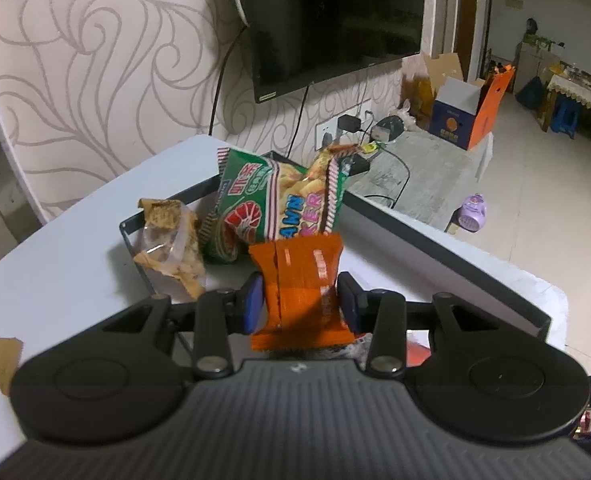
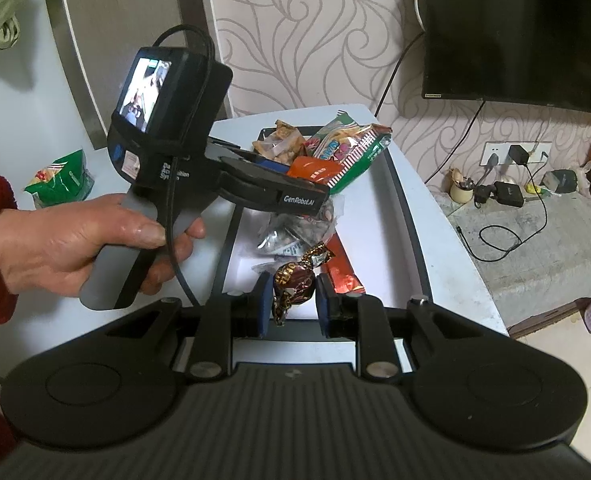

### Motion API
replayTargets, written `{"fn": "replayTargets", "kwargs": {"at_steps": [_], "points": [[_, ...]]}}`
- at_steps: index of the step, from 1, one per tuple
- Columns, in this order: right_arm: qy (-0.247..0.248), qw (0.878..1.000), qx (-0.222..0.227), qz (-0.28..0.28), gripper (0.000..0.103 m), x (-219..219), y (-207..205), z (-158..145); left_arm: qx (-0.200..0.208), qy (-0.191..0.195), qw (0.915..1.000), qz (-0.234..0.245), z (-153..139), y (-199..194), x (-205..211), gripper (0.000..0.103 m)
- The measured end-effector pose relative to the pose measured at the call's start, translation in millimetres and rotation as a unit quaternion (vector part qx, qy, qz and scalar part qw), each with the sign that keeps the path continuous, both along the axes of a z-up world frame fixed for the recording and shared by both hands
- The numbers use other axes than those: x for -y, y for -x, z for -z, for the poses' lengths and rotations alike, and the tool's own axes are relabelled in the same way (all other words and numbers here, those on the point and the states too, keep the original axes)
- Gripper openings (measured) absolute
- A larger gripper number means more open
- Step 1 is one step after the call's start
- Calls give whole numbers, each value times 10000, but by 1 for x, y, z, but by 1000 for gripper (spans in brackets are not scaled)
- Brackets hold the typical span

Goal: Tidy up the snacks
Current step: 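Carry the orange cake and chocolate toward the black-rimmed box with both grippers, then lower the orange cake into the box and open the left gripper, then lower the brown chocolate into the box and open the right gripper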

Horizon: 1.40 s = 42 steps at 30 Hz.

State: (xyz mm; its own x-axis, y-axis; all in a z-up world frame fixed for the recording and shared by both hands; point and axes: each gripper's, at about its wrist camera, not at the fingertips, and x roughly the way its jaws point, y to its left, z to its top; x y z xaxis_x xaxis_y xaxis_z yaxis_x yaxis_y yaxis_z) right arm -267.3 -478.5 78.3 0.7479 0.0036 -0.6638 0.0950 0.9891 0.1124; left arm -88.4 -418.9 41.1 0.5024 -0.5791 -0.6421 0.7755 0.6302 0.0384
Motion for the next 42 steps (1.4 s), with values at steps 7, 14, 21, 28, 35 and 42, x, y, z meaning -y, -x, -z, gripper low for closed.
{"fn": "replayTargets", "kwargs": {"at_steps": [7,14,21,28,35,42], "points": [[-21,10000,3,-37,26,1,-4,2,239,150,9995,165,-13,18,-5,76],[-20,10000,12,-83,27,3,-5,4,226,254,9991,243,-21,26,-9,76],[-24,10000,20,2,27,7,-5,5,124,351,9992,162,-25,31,-20,76],[10,10000,36,15,27,13,-12,6,109,414,9991,19,-29,35,-38,76],[60,10000,17,42,27,27,-30,9,79,407,9990,-182,-28,38,-58,76],[94,9999,-54,-26,27,35,-49,14,91,439,9987,-229,-33,49,-78,76]]}}
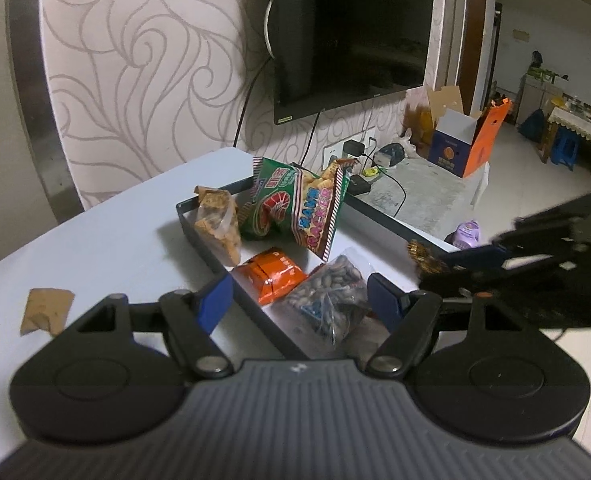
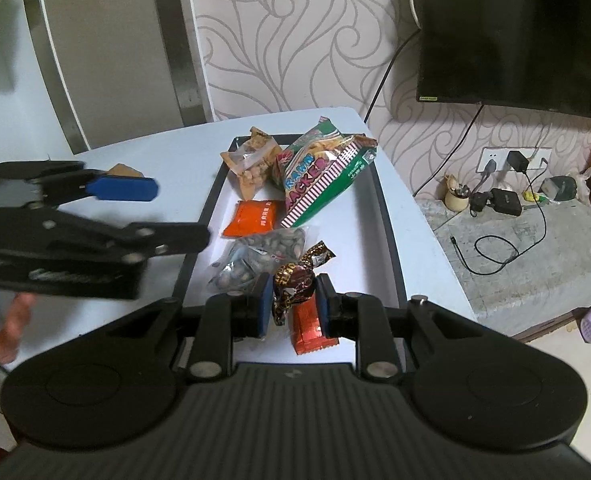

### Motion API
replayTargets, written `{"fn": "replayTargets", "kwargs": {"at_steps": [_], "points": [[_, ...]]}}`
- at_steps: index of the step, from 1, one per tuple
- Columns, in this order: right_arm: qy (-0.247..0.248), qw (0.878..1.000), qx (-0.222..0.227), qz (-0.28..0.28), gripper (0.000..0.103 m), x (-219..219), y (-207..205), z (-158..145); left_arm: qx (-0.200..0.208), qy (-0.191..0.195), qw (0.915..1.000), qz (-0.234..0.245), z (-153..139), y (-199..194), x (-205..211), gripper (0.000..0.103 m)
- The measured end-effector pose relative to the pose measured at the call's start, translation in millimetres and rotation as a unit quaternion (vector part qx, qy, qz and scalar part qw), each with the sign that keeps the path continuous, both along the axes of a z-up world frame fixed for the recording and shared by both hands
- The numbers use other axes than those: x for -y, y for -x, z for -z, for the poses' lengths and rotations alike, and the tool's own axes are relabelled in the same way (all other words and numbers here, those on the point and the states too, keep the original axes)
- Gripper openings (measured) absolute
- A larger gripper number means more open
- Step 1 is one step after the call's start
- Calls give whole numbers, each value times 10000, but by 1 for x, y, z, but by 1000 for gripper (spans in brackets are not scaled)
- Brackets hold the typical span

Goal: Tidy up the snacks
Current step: 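Lower the brown chocolate into the box and open the right gripper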

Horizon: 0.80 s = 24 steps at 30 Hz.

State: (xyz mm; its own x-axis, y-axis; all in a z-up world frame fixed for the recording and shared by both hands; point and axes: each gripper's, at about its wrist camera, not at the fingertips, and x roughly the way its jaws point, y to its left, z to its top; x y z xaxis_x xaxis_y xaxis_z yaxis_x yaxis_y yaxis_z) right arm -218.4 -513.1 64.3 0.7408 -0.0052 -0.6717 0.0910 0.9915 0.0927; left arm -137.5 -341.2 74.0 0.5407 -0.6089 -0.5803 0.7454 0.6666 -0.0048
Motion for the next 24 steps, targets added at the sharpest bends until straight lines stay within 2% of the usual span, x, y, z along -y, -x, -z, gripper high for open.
{"fn": "replayTargets", "kwargs": {"at_steps": [10,18,20,22,24], "points": [[195,9997,-173,7,26,11,-40,19,164,-110,9991,362,0,37,-10,76],[347,9987,-291,222,27,23,-64,38,158,-193,9990,379,2,43,-14,76],[357,9986,-298,232,28,23,-64,41,149,-200,9990,376,3,43,-15,76],[402,9984,-291,272,41,23,-62,42,123,-199,9990,380,4,44,-14,76],[378,9985,-264,284,47,24,-59,42,88,-192,9990,398,4,45,-13,76]]}}
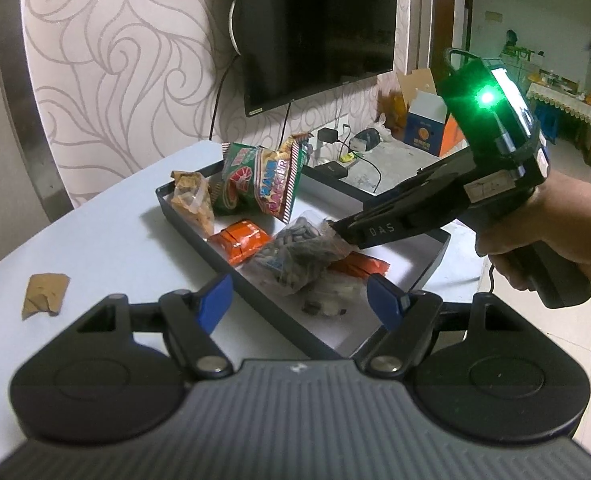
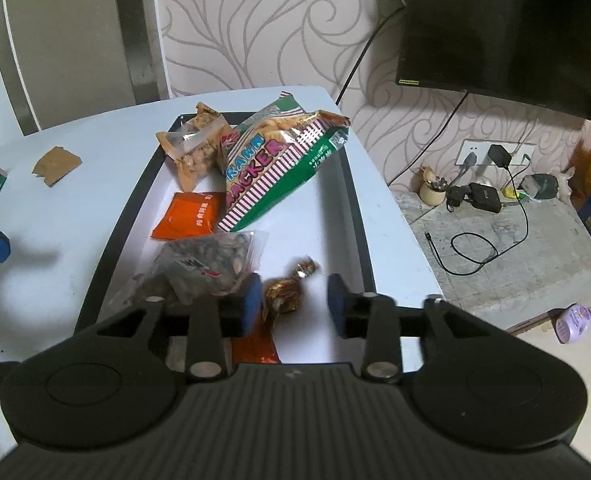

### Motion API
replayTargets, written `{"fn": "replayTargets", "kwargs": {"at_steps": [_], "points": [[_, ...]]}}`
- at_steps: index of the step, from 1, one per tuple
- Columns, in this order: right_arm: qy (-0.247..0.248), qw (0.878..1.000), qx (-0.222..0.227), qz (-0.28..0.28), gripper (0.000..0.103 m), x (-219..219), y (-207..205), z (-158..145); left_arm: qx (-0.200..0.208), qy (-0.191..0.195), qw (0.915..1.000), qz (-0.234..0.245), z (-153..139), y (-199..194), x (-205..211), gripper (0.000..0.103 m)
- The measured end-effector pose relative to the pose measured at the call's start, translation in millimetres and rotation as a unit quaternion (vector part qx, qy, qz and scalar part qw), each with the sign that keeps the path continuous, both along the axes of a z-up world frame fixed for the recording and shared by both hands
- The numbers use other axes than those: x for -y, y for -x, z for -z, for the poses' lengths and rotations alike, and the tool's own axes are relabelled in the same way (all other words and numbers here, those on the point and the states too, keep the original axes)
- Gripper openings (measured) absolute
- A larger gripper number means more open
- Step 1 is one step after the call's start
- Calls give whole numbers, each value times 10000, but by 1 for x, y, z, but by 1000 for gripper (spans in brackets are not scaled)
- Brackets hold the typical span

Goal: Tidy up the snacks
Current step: 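Lower the brown chocolate into the box and open the right gripper, then move both grippers back toward the remaining snacks on the table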

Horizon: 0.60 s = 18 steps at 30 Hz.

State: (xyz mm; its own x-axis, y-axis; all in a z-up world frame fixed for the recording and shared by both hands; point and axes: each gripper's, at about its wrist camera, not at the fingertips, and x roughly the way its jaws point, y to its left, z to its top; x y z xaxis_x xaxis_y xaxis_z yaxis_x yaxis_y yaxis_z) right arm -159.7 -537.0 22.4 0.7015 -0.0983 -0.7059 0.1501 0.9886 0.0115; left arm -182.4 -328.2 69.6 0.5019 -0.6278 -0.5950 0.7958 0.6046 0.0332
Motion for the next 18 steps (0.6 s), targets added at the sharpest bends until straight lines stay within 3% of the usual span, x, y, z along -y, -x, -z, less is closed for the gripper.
{"fn": "replayTargets", "kwargs": {"at_steps": [6,12,15,18], "points": [[-119,9998,141,84,49,0,21,-10,-2,37,10000,48,-1,3,3,76],[-376,9985,378,126,58,-15,61,-29,-58,117,9999,-16,-1,3,-2,76],[-478,9977,485,-9,67,-34,75,-40,-105,180,9996,-165,0,1,-13,76],[-549,9968,527,-245,70,-54,80,-50,-130,196,9988,-429,2,-4,-30,76]]}}
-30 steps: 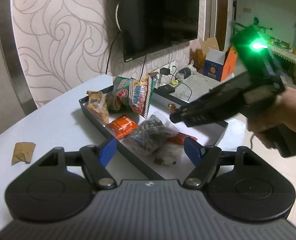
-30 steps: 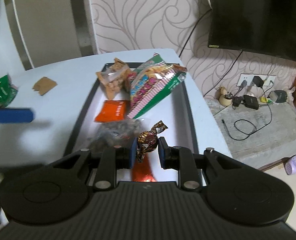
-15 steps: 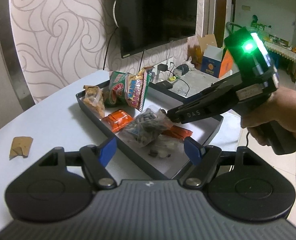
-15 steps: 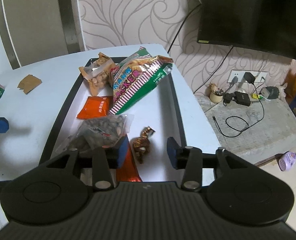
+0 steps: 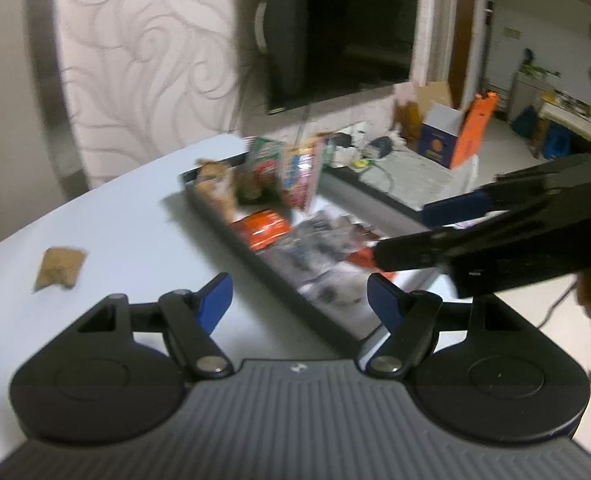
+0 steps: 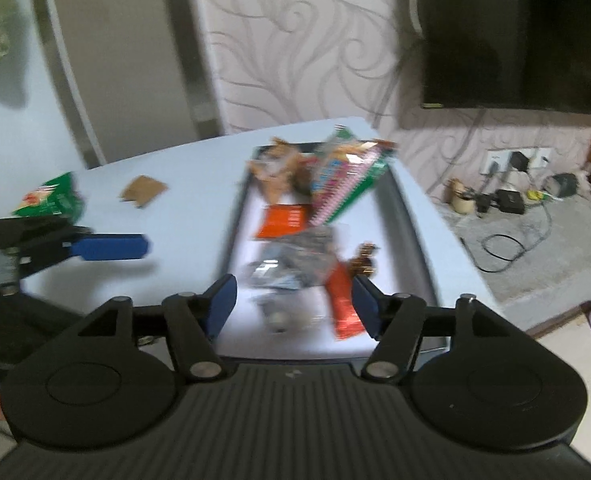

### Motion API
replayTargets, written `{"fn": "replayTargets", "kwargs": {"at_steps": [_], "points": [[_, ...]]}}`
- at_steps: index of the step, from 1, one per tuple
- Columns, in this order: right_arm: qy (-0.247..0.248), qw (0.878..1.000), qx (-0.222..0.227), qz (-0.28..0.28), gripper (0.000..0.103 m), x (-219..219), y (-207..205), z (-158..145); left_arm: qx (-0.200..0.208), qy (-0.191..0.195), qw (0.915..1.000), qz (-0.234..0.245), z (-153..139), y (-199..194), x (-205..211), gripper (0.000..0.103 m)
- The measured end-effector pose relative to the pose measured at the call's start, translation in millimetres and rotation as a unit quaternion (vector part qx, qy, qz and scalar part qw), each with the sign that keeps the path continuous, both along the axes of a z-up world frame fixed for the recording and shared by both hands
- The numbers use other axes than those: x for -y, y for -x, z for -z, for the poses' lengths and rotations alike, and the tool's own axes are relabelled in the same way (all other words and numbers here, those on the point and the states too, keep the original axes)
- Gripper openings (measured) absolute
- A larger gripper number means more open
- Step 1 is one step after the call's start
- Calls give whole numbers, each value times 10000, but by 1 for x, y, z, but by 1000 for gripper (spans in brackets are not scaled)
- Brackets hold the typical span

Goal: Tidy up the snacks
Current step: 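Move both grippers back toward the remaining snacks on the table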

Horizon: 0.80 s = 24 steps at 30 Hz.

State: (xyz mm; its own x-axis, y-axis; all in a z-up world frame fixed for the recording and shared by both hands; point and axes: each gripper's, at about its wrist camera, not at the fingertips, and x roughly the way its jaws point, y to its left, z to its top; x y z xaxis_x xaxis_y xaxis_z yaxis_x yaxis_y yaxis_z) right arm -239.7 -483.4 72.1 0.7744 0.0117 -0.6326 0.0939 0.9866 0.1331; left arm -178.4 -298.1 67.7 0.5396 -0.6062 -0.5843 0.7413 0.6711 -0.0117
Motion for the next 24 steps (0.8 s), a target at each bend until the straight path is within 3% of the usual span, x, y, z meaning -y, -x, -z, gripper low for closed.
{"fn": "replayTargets", "kwargs": {"at_steps": [8,13,16,18,24], "points": [[-156,9983,-45,-566,75,-52,-11,-10,46,8,9946,-1033,0,-26,-83,76],[-215,9954,-143,-918,76,-81,-26,-9,721,-224,9856,-1513,-12,-35,-141,76],[-239,9940,-199,-1044,77,-97,-33,-6,1354,-446,9715,-1895,-21,-36,-172,91],[-277,9935,-214,-1084,77,-104,-36,-4,1752,-574,9619,-2018,-20,-36,-188,91],[-372,9926,-300,-1119,78,-128,-43,-1,1875,-1115,9572,-1903,12,-50,-212,91]]}}
